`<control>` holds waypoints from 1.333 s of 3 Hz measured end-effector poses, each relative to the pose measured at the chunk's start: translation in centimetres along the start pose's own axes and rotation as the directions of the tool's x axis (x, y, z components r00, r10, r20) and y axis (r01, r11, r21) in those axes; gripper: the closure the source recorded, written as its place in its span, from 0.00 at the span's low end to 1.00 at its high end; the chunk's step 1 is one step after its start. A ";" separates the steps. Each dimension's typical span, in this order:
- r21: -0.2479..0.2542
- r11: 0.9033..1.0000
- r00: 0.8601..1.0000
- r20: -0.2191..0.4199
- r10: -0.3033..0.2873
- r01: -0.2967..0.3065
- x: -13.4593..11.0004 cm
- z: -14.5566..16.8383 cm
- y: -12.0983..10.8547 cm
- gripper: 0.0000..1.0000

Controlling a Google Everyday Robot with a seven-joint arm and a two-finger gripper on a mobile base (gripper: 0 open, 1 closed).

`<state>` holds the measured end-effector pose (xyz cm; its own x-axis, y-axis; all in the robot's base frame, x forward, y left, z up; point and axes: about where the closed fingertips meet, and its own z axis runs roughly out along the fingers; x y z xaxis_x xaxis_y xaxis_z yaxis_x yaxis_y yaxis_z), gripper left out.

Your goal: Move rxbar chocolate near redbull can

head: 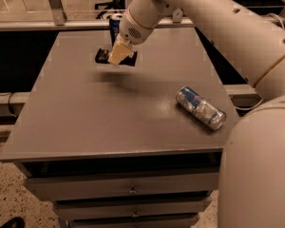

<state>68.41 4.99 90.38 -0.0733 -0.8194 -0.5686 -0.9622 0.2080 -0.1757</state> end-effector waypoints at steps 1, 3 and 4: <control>0.042 0.995 0.996 -0.002 0.093 -0.093 3.0 -1.2 -0.9 1.00; 0.123 0.951 0.959 0.019 0.284 -0.284 9.0 -3.1 -1.6 1.00; 0.151 0.922 0.933 0.015 0.359 -0.357 11.9 -3.5 -1.1 1.00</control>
Offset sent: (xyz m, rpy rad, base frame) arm -0.0013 -0.1235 -0.0232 0.1147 0.0498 -0.3882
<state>67.70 -6.85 86.61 -0.4098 -0.6818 -0.6060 -0.8213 0.5648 -0.0800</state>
